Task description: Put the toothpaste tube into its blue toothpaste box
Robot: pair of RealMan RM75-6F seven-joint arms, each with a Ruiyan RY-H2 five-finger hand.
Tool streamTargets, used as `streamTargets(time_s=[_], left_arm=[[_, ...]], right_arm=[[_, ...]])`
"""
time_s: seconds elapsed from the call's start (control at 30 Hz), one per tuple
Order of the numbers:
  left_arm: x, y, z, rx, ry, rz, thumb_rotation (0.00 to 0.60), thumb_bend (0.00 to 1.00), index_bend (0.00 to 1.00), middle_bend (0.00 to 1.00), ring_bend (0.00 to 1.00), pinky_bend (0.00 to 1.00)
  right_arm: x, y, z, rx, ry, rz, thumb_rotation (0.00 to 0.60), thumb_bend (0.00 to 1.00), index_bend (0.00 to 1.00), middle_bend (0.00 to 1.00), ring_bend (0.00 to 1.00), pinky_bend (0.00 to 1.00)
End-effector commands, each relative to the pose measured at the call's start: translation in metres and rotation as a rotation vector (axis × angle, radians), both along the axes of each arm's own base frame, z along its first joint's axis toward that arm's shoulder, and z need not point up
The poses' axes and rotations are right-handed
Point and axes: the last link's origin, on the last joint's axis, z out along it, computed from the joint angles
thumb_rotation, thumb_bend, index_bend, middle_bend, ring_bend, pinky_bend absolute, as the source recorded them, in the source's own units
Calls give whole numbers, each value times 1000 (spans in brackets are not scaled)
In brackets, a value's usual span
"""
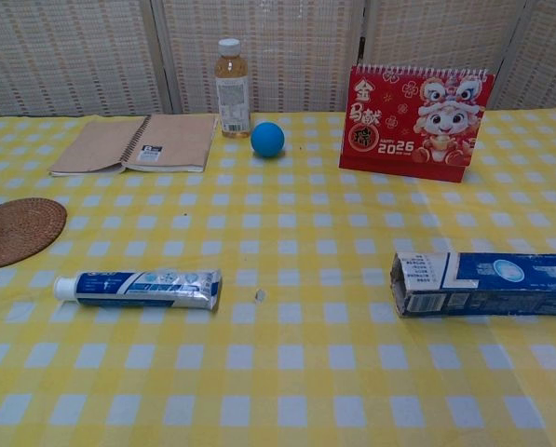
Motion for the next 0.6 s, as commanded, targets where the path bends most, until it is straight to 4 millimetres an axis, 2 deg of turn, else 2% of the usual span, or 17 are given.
streamTargets(time_s=[0.03, 0.23, 0.47, 0.53, 0.57, 0.6], left_arm=[[0, 0, -1, -5, 2, 1, 600, 164, 0, 54, 48, 44], [1, 1, -3, -17, -5, -3, 600, 164, 0, 55, 48, 44], [13, -1, -11, -56, -10, -79, 600, 165, 0, 57, 49, 55], [17, 1, -11, -75, -9, -102, 600, 167, 2, 80, 65, 91], [20, 4, -11, -81, -6, -118, 600, 169, 9, 119, 107, 145], [23, 6, -10, -82, -4, -129, 600, 171, 21, 183, 184, 243]], right_arm=[[0, 0, 0, -2, -2, 1, 600, 340, 0, 0, 0, 0], [0, 2, 1, -3, 1, 2, 600, 340, 0, 0, 0, 0], [2, 4, -5, 21, 9, 7, 600, 340, 0, 0, 0, 0], [3, 3, -7, 26, 12, 13, 600, 340, 0, 0, 0, 0], [3, 3, -8, 28, 14, 12, 600, 340, 0, 0, 0, 0], [3, 2, -9, 31, 15, 11, 600, 340, 0, 0, 0, 0]])
